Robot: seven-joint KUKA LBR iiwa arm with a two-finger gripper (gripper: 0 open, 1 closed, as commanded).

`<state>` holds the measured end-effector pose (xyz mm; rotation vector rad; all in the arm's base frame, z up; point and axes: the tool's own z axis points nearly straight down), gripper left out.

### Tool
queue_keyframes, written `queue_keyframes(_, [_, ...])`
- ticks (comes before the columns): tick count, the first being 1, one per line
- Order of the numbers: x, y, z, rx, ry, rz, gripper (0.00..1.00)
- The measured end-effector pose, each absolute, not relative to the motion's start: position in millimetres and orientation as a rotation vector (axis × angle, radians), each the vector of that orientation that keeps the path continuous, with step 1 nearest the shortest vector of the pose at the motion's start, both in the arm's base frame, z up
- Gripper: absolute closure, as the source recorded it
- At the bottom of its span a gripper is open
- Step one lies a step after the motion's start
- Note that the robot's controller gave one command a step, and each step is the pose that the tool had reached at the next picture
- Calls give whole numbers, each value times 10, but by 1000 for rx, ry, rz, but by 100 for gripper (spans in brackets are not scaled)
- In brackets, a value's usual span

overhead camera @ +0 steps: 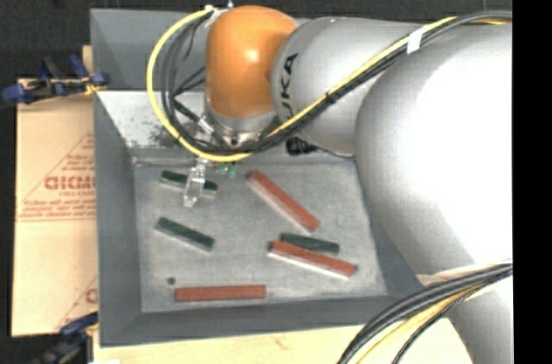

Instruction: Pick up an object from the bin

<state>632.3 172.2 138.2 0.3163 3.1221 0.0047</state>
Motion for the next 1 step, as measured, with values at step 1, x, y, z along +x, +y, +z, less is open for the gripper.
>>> queue_keyframes(1, [6503,1426,1252,547,3089,5,0])
